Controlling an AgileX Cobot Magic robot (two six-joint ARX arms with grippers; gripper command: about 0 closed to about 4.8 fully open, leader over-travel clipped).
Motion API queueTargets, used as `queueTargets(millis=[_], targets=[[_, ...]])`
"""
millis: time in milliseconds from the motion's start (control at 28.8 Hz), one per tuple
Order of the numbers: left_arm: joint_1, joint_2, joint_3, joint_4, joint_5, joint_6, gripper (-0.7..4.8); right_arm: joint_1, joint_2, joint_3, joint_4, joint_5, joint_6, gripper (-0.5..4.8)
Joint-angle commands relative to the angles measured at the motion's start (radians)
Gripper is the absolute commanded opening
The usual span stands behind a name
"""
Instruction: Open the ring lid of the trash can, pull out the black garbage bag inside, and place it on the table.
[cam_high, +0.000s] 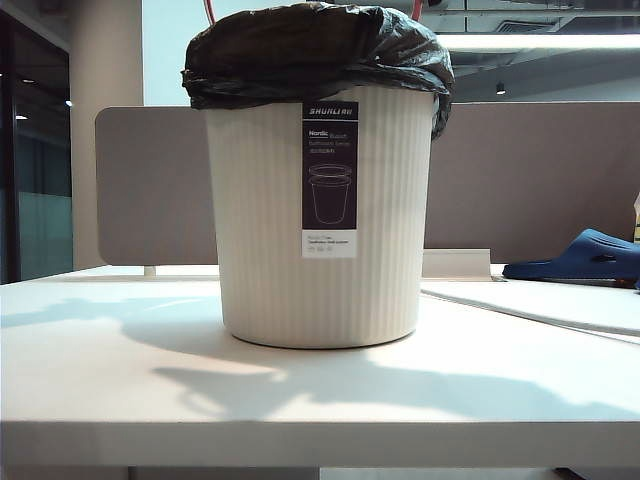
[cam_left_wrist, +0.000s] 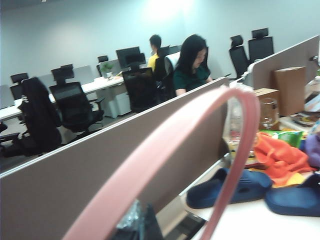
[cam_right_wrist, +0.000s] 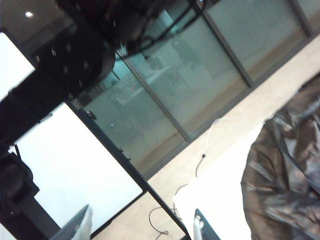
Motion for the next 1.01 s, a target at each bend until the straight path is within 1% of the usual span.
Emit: queueTargets(millis=[35, 208, 382, 486, 590, 764, 868, 1007], targets=[[0.008, 0.031, 0.055, 0.005, 0.001, 0.007, -0.06, -0.001, -0.004, 0.007, -0.009, -0.027, -0.031, 2.57], [0.027, 0.066, 0.098, 0.008, 0.003, 0.007, -0.06, -0.001, -0.004, 0.007, -0.027, -0.026, -0.053, 2.57], [0.037, 0.077, 0.1, 0.019, 0.0, 0.015, -0.06, -0.006, -0.005, 0.007, -0.064, -0.026, -0.076, 2.57], [0.072, 0.078, 0.1, 0.032, 0.001, 0.014, -0.07, -0.008, -0.004, 0.007, -0.066, -0.025, -0.077, 2.57], [0.085, 0.077, 0.1, 0.044, 0.001, 0.013, -0.06, -0.009, -0.004, 0.007, -0.078, -0.027, -0.078, 2.57], [0.139, 0.078, 0.1, 0.075, 0.003, -0.049, -0.06, -0.007, -0.004, 0.007, -0.097, -0.027, -0.078, 2.57], [0.169, 0.078, 0.1, 0.077, 0.001, -0.054, -0.06, -0.007, -0.004, 0.006, -0.112, -0.027, -0.08, 2.57], [0.185, 0.078, 0.1, 0.075, -0.005, -0.07, -0.06, -0.007, -0.004, 0.006, -0.113, -0.027, -0.081, 2.57]])
